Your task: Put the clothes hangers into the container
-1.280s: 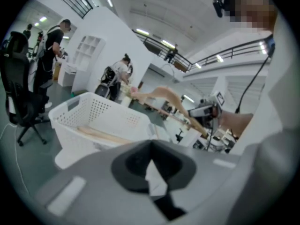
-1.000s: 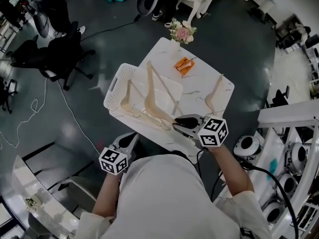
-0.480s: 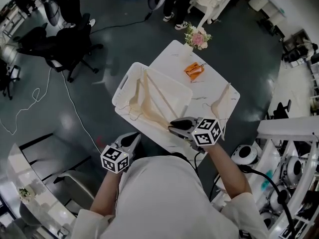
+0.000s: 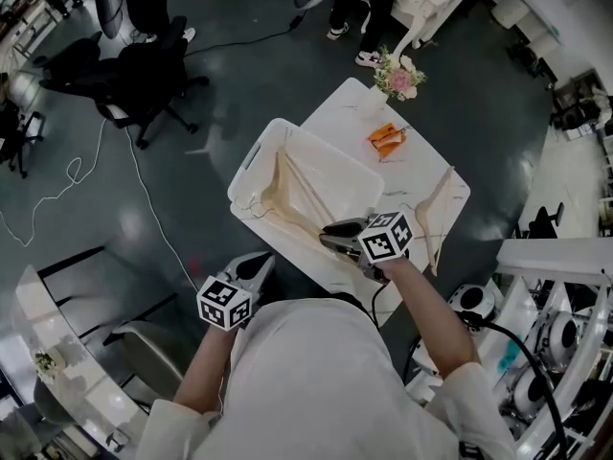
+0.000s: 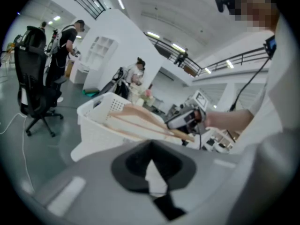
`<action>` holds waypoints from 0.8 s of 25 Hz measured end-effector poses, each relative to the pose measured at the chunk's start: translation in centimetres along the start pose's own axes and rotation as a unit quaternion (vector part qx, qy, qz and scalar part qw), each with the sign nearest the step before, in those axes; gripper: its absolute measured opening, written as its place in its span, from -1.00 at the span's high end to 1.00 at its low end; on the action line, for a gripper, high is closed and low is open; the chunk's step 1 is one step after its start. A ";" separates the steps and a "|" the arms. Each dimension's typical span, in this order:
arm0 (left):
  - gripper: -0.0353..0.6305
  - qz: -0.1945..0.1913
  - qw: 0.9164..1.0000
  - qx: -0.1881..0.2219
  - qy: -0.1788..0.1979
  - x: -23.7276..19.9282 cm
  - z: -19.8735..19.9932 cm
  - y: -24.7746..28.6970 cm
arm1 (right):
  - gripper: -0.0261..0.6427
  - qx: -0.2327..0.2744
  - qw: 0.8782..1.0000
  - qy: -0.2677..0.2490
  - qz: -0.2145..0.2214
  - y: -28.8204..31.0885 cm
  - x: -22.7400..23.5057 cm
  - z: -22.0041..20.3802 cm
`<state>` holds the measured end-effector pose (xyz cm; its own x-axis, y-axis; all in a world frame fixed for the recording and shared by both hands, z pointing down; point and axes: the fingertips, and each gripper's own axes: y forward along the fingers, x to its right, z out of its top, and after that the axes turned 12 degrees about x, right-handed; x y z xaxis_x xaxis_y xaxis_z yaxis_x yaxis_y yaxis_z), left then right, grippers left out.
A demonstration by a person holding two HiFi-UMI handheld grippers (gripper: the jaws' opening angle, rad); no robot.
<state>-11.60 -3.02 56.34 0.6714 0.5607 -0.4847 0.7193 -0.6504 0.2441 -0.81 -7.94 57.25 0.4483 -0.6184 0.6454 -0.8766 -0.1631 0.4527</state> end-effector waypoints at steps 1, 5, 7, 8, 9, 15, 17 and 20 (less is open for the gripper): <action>0.88 0.001 1.000 0.000 -0.001 -0.2 0.0 -0.1 | 0.70 -0.005 1.000 0.004 -0.002 0.4 0.3 0.0; 0.88 0.005 1.000 -0.001 -0.004 -0.8 0.0 -0.3 | 0.70 -0.022 0.999 0.024 -0.015 1.7 1.6 -0.3; 0.88 0.006 1.000 -0.002 -0.005 -1.0 0.1 -0.4 | 0.70 -0.029 0.999 0.030 -0.022 2.2 2.2 -0.4; 0.88 0.007 1.000 -0.002 -0.006 -1.2 0.1 -0.5 | 0.70 -0.032 0.999 0.034 -0.024 2.4 2.4 -0.5; 0.88 0.007 1.000 -0.003 -0.006 -1.4 0.1 -0.6 | 0.70 -0.035 0.998 0.038 -0.025 2.7 2.6 -0.5; 0.88 0.009 1.000 -0.006 -0.008 -2.5 0.4 -0.9 | 0.70 -0.051 0.997 0.049 -0.034 4.1 3.9 -0.6; 0.88 0.009 1.000 -0.005 -0.008 -2.5 0.5 -0.9 | 0.70 -0.057 0.997 0.051 -0.032 4.2 4.0 -0.9; 0.88 0.011 1.000 -0.006 -0.010 -3.1 0.8 -1.3 | 0.70 -0.079 0.996 0.045 -0.028 4.7 4.1 -1.4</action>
<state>-14.74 -4.33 56.90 0.6835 0.5354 -0.4961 0.7064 -0.6564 0.2649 -2.81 -10.10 62.87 0.5150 -0.5397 0.6660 -0.8151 -0.0678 0.5753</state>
